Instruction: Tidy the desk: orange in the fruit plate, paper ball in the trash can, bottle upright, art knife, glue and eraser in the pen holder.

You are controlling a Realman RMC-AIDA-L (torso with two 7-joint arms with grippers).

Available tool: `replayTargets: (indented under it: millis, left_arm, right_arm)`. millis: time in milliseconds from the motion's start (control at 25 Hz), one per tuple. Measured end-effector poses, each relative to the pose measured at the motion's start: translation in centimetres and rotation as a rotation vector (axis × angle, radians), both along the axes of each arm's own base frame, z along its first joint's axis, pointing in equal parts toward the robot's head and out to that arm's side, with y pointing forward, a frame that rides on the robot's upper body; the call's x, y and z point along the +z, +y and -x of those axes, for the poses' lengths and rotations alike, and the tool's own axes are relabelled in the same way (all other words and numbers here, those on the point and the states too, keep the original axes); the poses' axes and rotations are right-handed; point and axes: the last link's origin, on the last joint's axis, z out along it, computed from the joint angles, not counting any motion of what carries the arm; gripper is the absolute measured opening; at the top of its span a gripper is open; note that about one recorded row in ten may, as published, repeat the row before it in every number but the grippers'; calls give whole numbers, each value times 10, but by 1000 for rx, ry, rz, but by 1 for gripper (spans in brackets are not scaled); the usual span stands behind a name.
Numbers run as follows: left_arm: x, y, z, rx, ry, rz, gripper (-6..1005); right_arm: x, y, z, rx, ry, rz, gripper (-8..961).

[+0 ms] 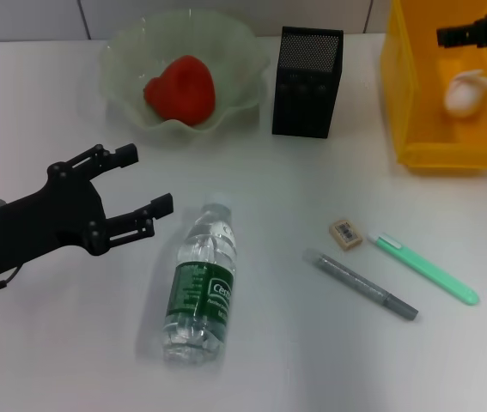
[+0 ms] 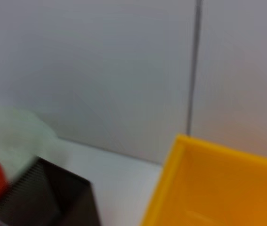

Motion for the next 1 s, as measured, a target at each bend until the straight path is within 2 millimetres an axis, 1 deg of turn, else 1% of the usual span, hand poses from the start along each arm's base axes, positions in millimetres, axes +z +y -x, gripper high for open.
replayTargets:
  millis: [40,80,120,160,200,240,280,360,400,440,480,520,560,600,640,720,760,800,880,960,1000]
  left_arm:
    - [0,0,0,0,0,0,857]
    - [3,-2,-4,-17,-24,19,857]
    - [9,-3,-10,-19,-48,47,857]
    - [9,-3,-10,-19,-48,47,857]
    - [12,-3,-13,-14,-49,65,857]
    - [15,-2,-16,-5,-47,81,857]
    - [18,-2,-20,3,-33,92,857]
    - [20,0,-24,49,-16,116,857]
    - [22,2,-28,82,-4,129,857]
    - [22,2,-28,82,-4,129,857]
    - [24,5,-39,165,29,153,856]
    - [24,7,-43,188,47,158,856]
    - [24,7,-50,214,69,167,856]
    - [20,9,-64,276,137,184,856]
    - [20,9,-64,276,137,184,856]
    - [8,13,-84,448,252,212,856]
    - [7,14,-87,473,258,215,856]
    - [2,17,-93,537,289,216,856]
    - [-7,22,-102,601,347,215,856]
    - [-7,22,-102,601,347,215,856]
    - [-23,32,-113,646,415,218,856]
  right_arm:
    - [0,0,0,0,0,0,752]
    - [2,-8,3,46,25,0,760]
    - [1,-28,2,146,78,17,769]
    - [1,-28,2,146,78,17,777]
    - [-5,-50,-4,257,116,42,786]
    - [-5,-50,-4,257,116,42,786]
    - [-9,-60,-8,313,126,52,786]
    - [-19,-80,-21,414,146,71,786]
    - [-31,-99,-36,484,186,93,786]
    - [-31,-99,-36,484,186,93,786]
    - [-40,-114,-50,528,215,110,786]
    - [-40,-114,-50,528,215,110,786]
    - [-46,-122,-58,546,231,123,786]
    - [-52,-136,-73,566,264,137,786]
    - [-52,-136,-73,566,264,137,786]
    - [-56,-149,-84,587,295,150,787]
    - [-57,-155,-90,590,308,153,787]
    - [-59,-162,-97,588,314,154,787]
    - [-59,-164,-101,582,309,150,787]
    - [-61,-168,-106,570,303,148,787]
    - [-62,-171,-108,563,297,157,787]
